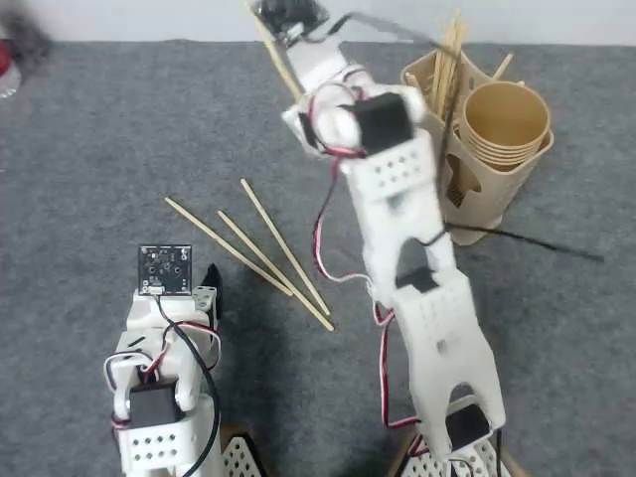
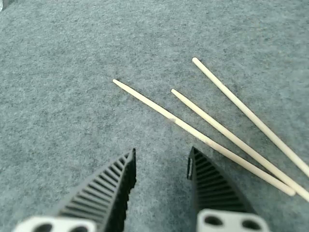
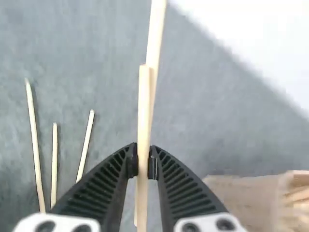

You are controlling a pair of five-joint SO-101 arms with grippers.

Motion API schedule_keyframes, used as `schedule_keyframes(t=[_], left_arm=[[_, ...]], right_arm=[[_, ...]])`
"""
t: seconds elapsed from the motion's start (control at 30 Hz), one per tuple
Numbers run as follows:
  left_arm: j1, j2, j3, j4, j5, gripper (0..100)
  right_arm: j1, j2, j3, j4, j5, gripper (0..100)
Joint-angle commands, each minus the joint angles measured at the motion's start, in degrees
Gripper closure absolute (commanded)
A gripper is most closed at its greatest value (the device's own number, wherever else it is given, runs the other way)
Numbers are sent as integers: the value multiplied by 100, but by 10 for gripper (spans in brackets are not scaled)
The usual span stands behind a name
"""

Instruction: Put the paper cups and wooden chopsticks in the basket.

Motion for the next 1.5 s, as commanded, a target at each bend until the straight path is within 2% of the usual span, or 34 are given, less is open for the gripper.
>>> schedule_keyframes(t=[0.0,0.1,0.4,0.7,0.9,1.03,1.13,1.47], left_arm=[[0,-105,-66,-97,9,831],[0,-105,-66,-79,9,831],[0,-105,-57,-79,9,831],[26,-105,-57,-88,9,831],[35,-105,-57,-97,9,831],[35,-105,-57,-97,9,831],[35,-105,-57,-97,9,831],[35,-105,-57,-105,9,831]], right_arm=[[57,-1068,-202,224,158,991],[171,-1473,-396,-40,158,991],[716,-2009,-325,-2651,334,992],[1569,-1138,-360,-3275,281,992],[2035,-602,-360,-3530,-246,992],[2176,-286,-360,-3433,-299,992],[2246,-268,-360,-3099,-721,992],[2123,-1262,-360,-1437,-879,992]])
